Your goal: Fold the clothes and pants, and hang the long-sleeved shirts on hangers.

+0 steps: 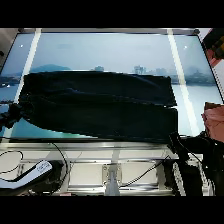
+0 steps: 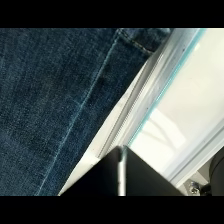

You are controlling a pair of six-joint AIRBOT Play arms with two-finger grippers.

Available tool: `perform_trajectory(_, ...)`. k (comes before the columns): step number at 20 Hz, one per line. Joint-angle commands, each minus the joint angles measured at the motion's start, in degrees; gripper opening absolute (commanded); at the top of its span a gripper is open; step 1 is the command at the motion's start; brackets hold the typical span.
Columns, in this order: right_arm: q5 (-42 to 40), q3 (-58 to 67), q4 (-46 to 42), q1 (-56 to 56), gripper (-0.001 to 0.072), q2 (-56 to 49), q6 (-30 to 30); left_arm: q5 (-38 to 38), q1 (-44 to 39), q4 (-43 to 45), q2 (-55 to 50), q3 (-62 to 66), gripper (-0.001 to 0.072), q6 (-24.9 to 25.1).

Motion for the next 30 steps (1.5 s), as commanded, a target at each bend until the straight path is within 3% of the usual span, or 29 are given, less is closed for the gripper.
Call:
perform_trajectory(1, 17.1, 14.1, -8.2, 0.0, 0.0014, -11.0, -15.0, 0.0, 0.0, 0.0, 0.0, 0.0, 0.0074, 0.0)
perform_trajectory(3, 12.5, 23.0, -14.9, 0.1, 0.0014, -10.1, -17.3, 0.0, 0.0, 0.0, 0.0, 0.0, 0.0074, 0.0)
perform_trajectory(6, 12.6, 32.7, -20.2, 0.0, 0.0015, -9.7, -21.1, 0.0, 0.0, 0.0, 0.0, 0.0, 0.0074, 0.0)
perform_trajectory(12, 7.5, 37.1, -24.0, 0.0, 0.0016, -9.7, -30.0, 0.0, 0.0, 0.0, 0.0, 0.0, 0.0075, 0.0)
perform_trajectory(16, 2.1, 37.1, -25.2, 0.0, 0.0017, -9.5, -30.0, 0.0, 0.0, 0.0, 0.0, 0.0, 0.0074, 0.0)
perform_trajectory(30, 2.2, 37.1, -25.2, 0.0, 0.0017, -9.5, -29.8, 0.0, 0.0, 0.0, 0.0, 0.0, 0.0075, 0.0)
